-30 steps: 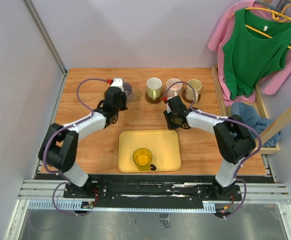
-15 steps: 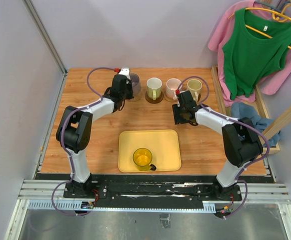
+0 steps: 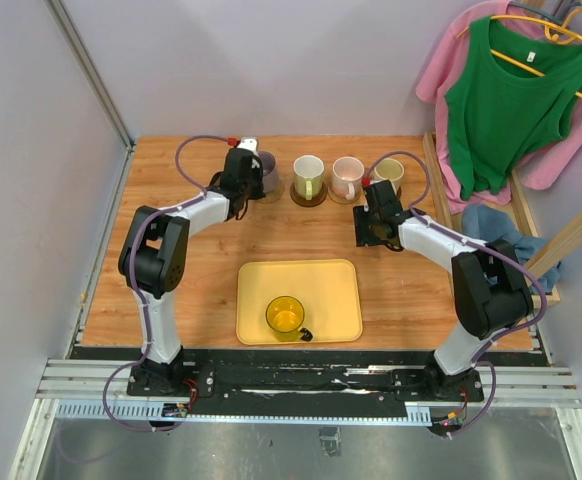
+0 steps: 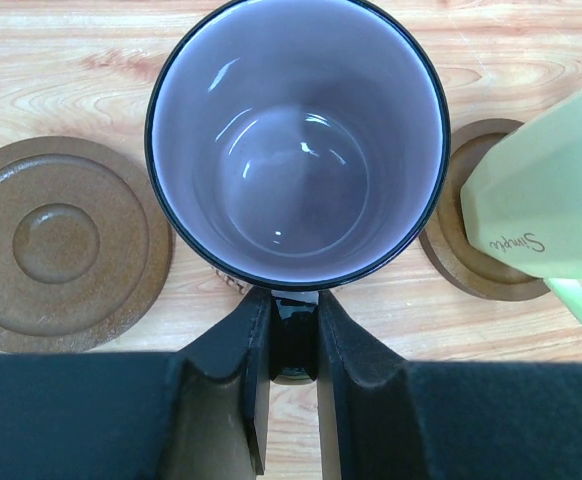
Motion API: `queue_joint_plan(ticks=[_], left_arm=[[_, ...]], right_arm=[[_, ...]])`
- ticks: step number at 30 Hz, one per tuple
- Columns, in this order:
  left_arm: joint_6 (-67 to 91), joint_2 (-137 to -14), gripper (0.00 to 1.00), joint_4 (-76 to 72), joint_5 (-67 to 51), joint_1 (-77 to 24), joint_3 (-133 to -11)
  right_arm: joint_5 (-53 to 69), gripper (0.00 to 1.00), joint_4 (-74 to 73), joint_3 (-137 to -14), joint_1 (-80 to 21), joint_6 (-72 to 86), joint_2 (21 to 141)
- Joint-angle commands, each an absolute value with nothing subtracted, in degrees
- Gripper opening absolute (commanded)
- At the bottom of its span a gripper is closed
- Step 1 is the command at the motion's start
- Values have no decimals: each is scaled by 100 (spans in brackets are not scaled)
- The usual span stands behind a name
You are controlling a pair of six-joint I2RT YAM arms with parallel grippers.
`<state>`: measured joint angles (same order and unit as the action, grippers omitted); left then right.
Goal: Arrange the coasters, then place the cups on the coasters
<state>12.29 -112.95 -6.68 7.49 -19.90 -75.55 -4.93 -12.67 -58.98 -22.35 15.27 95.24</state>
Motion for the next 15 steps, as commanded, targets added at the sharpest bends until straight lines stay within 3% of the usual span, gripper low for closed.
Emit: queue_joint_plan(ticks=[1,15], left_arm=[[1257,-11263,1,-1089,716,-1977,-7853],[1250,-11196,0,-907,658,-1977,-7785]], right_arm=[[-390,49,-1235,-5844,-2162,1628,9545],[-282,48,-1213,-5836,-2156,1645,9564]])
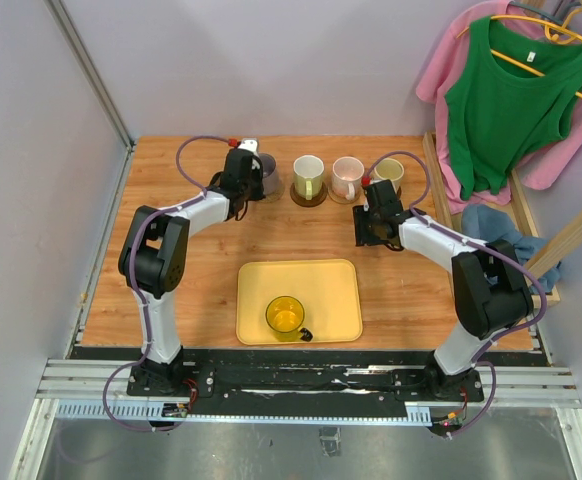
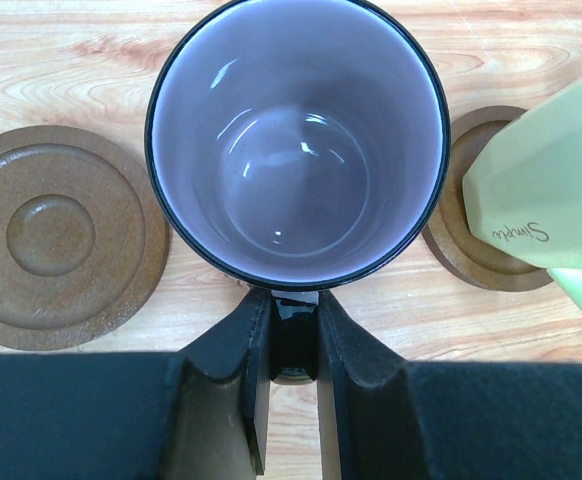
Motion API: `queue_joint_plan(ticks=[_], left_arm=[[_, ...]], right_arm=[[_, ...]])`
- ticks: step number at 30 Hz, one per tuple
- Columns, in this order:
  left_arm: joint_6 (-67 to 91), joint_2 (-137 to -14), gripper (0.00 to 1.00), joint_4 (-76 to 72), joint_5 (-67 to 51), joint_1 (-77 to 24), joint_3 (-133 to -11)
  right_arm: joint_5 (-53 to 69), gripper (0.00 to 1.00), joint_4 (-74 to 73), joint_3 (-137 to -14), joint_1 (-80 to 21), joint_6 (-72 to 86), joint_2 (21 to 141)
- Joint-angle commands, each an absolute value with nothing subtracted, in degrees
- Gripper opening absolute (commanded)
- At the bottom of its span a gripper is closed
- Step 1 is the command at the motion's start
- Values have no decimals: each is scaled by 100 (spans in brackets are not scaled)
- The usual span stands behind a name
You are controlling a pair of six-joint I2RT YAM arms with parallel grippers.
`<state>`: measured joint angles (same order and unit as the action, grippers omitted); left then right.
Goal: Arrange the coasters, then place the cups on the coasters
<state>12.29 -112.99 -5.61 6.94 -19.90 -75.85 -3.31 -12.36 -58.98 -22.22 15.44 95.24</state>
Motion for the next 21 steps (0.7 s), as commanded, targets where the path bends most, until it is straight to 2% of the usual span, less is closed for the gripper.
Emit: queue_joint_plan(ticks=[1,21], left_arm=[[1242,-11182,0,-913,665,-1972,-7768],[1201,-11337,0,-704,610,-1972,-7936]], right_arm=[[-274,48,-1205,-5832,-2154,1650,9564],[-101,46,-1169,-5854,-2156,1677,9646]])
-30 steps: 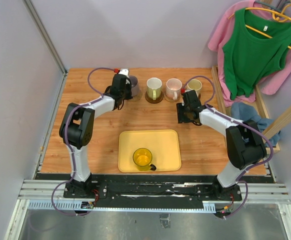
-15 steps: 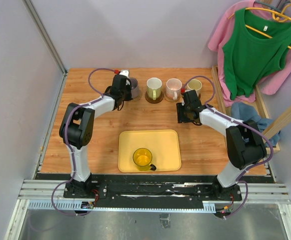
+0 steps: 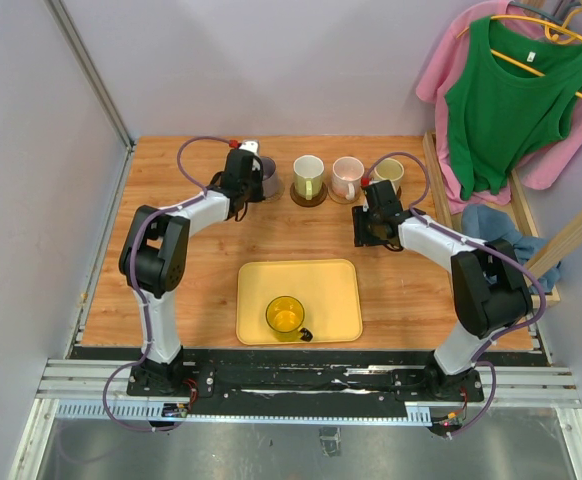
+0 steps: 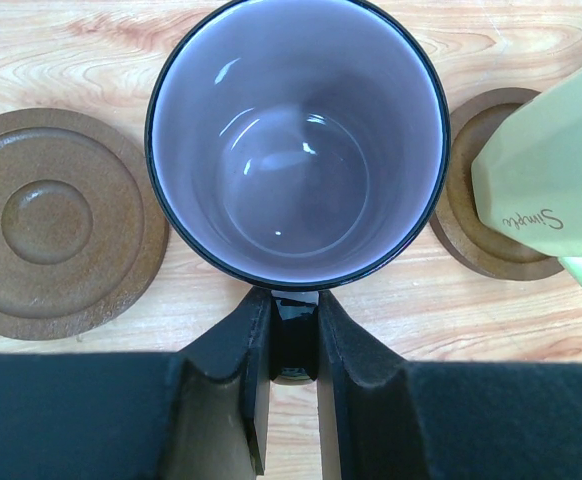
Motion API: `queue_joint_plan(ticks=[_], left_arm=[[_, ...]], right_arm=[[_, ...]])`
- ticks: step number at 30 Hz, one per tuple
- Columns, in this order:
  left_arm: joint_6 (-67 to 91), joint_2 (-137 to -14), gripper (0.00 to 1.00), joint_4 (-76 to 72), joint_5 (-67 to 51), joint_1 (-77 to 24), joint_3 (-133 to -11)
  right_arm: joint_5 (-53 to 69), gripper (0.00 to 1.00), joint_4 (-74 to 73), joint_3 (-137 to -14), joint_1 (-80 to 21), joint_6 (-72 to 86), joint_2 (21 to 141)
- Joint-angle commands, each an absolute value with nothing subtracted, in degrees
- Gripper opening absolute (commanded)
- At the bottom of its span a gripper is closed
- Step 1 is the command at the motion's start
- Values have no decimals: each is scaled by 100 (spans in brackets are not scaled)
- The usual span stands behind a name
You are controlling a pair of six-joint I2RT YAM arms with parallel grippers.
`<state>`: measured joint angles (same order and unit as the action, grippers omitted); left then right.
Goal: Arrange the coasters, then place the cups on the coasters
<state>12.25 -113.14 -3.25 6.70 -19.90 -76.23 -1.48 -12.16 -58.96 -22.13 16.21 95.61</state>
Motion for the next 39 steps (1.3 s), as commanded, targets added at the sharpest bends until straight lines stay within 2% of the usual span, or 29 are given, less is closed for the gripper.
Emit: queue_joint_plan(ticks=[1,11,18,22,28,34,39], left_arm=[[1196,-11338,0,-703,615,-1976,-7936],[1165,-11408,2,-485,619,-1977,-8057],[1145,-11409,22,-288,693,-1985,-8146],[1112,-11374,38,-176,812,-1999,-8147],[1090,-11312,52,-112,939,-2024,-8128],[1110,-11143,61,-31,970,-2041,-8046],[1127,-10899,64,110,1030,-2054,-7911]], right_arm=[[-92,46,-1169,-5854,-2154,1679,9642],[-49,46,-1164,-5866,-2154,1678,9659],[-31,46,-1172,-5871,-2153,1678,9681],[-18,46,-1178,-5871,-2154,1680,9686],[19,45,-1168,-5871,-2158,1689,9705],[37,45,-1178,-5870,-2159,1689,9687],[52,45,-1178,-5867,-2163,1686,9643]])
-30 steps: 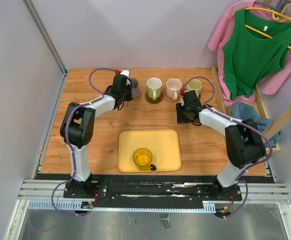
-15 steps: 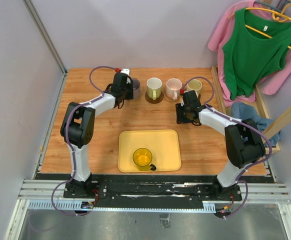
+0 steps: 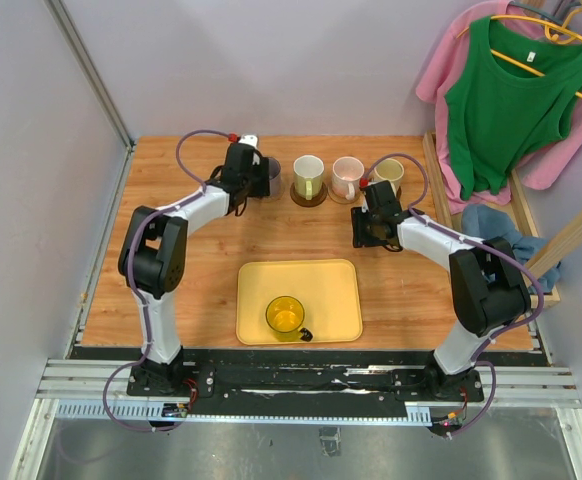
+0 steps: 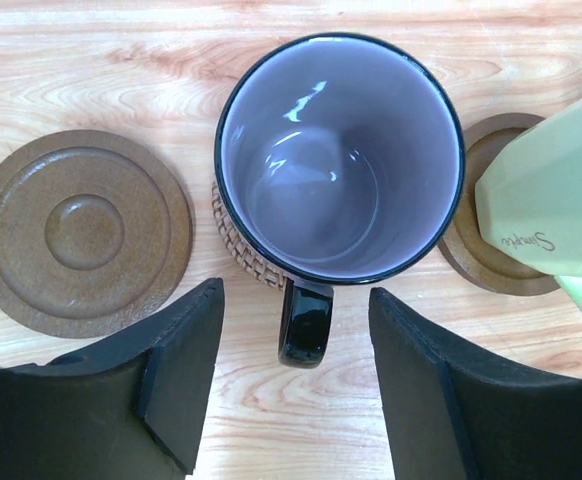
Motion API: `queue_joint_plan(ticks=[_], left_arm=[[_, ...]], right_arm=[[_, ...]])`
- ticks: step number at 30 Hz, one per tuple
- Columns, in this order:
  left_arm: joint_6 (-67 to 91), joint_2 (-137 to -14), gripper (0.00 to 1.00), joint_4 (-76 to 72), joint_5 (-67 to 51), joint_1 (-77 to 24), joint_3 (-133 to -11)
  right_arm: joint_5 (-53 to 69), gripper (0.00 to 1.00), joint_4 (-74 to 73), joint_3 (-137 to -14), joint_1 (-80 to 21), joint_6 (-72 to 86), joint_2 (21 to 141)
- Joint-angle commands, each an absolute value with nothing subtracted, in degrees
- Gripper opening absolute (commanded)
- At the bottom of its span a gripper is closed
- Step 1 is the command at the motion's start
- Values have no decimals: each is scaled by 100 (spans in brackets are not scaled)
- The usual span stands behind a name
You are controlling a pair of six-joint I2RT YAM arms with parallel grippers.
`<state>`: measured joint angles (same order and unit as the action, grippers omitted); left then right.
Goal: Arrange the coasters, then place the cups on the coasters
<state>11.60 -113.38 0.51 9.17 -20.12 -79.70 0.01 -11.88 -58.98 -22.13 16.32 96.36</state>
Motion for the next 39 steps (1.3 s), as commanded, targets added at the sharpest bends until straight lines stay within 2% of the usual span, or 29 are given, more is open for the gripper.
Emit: queue_joint_plan(ticks=[1,14,20,25,27,30,33,34,39], left_arm=[[1144,-10826,65,118,1015,-2050,-7858],[1487,-9444,66,1,660,-2093,-6692],[1538,-8722,68,8,1301,-2244,-6066],[1521,-8620,66,-405,1827,-2241,-5610],[1529,-8770,56,-618,2085,-2244,-5556],[1507,-9078,30,-853,2294,-2248,-5644],[1440,-9493,5,-923,2338,-2246,-5948],[1417,-9633,1,-929,2340,-2236,-6063],[1354,-10179,0,-1026,2224,-2221,-6540]], right_arm=[[59,45,-1176,-5871,-2164,1686,9634],[-117,44,-1229,-5659,-2259,1514,8949],[-92,45,-1265,-5529,-2384,1303,8401],[83,45,-1266,-5418,-2416,1222,8087],[105,44,-1257,-5359,-2432,1222,7975],[32,43,-1275,-5260,-2452,1217,7761],[-137,36,-1348,-5185,-2460,1230,7525],[-207,32,-1361,-5150,-2461,1238,7438],[-400,15,-1327,-5022,-2462,1155,7022]])
